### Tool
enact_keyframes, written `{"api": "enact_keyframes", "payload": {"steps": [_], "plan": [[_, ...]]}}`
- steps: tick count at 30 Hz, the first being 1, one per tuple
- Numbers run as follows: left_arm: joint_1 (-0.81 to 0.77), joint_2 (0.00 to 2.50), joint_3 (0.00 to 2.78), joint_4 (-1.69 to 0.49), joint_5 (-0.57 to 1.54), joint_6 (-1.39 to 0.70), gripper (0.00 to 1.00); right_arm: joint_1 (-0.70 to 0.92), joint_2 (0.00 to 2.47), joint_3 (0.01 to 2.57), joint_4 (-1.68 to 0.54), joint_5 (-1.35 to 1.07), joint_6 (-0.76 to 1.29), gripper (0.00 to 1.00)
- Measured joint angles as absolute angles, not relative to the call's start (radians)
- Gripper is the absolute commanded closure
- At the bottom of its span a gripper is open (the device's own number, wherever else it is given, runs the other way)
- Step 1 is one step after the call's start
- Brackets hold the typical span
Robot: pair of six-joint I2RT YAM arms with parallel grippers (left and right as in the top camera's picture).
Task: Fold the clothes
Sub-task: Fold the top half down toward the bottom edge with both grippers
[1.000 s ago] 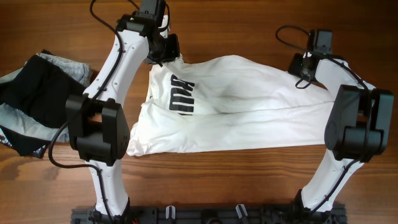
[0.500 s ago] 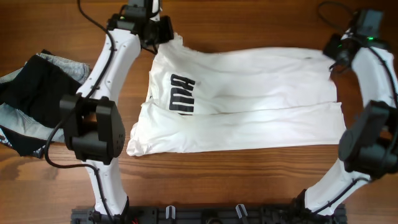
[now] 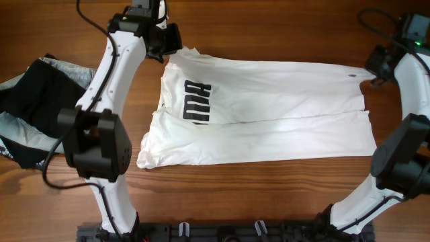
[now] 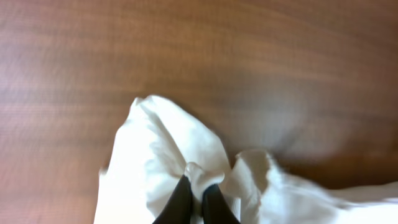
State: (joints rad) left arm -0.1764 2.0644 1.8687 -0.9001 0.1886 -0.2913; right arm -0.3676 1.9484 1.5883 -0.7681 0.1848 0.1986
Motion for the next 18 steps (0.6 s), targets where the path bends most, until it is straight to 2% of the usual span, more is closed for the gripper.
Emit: {"api": "enact_keyframes", "payload": {"steps": [5,18], "plan": [[-0.176,1.962,1.869,-1.093,0.197,-0.291,0.96,-0.434,1.948,1.588,-0.846,0.187,0.196,0.96],[-0.176,1.917,1.868,-1.46,0.208,-0.292,0.96,-0.44,1.948,1.588,-0.958,0.212,0.177,0.95]]}}
